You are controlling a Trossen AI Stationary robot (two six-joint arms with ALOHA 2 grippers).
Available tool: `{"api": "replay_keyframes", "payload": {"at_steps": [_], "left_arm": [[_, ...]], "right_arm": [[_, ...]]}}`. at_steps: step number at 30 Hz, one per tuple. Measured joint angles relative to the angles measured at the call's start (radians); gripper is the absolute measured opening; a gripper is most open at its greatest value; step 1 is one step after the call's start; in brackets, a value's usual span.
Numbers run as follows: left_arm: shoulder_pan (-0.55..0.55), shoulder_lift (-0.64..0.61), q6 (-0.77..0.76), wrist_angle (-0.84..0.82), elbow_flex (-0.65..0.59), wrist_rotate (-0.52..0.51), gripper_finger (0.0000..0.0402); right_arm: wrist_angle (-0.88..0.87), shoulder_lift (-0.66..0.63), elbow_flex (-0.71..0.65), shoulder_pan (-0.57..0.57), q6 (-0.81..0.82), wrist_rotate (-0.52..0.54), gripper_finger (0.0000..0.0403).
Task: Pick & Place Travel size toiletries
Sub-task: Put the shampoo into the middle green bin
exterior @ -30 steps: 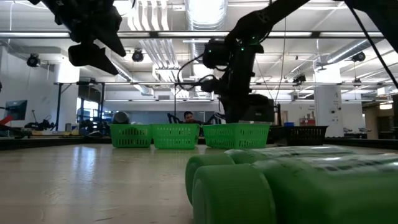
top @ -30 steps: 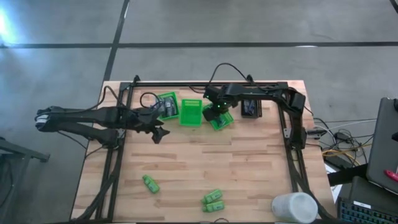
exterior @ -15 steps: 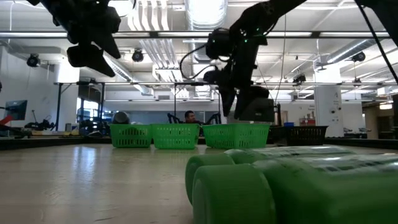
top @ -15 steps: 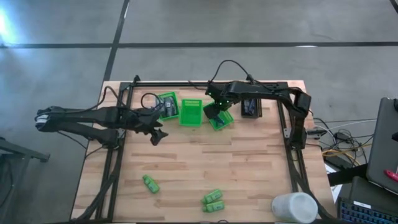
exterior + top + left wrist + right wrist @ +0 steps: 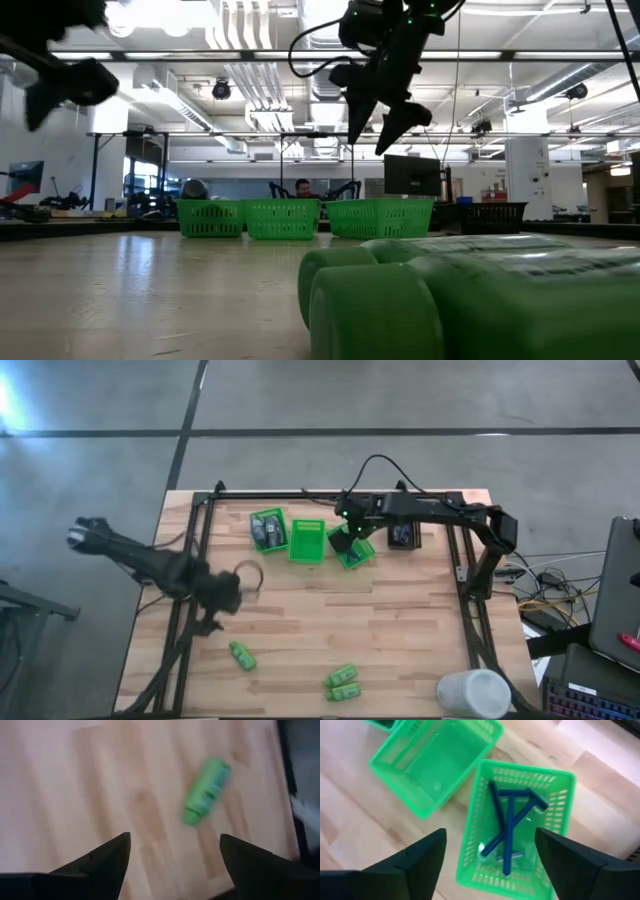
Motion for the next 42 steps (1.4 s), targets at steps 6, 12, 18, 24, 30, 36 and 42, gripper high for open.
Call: {"api": "replay_keyframes", "payload": {"at_steps": [6, 12, 18, 24, 30, 36, 42], "left_arm": [[-0.342, 0.103, 0.029, 0.118, 0.0, -0.212, 0.0309], [-0.449, 0.253, -0.067, 0.172, -0.001, -0.246, 0.0309], [-0.455, 0.355, -0.073, 0.335, -0.006, -0.251, 0.031], [-0.455, 0.353, -0.125, 0.555, -0.106, -0.226, 0.031], [-0.453, 0.414, -0.141, 0.58, -0.165, -0.218, 0.031], [-0.453, 0.464, -0.192, 0.588, -0.168, -0.217, 0.0309], [-0.451, 0.483, -0.207, 0.595, -0.169, -0.216, 0.0305]], "right_arm": [[0.0, 0.0, 0.0, 0.052, 0.001, 0.018, 0.0327], [0.001, 0.0, -0.001, 0.081, 0.001, 0.028, 0.0349], [0.0, 0.0, -0.001, 0.088, 0.011, 0.029, 0.0361], [-0.008, 0.0, -0.001, 0.107, 0.012, 0.028, 0.0353], [-0.013, -0.036, -0.001, 0.133, 0.012, 0.029, 0.0342], [-0.018, -0.071, -0.001, 0.142, 0.025, 0.029, 0.0335], [-0.028, -0.078, -0.001, 0.151, 0.043, 0.04, 0.0339]]}}
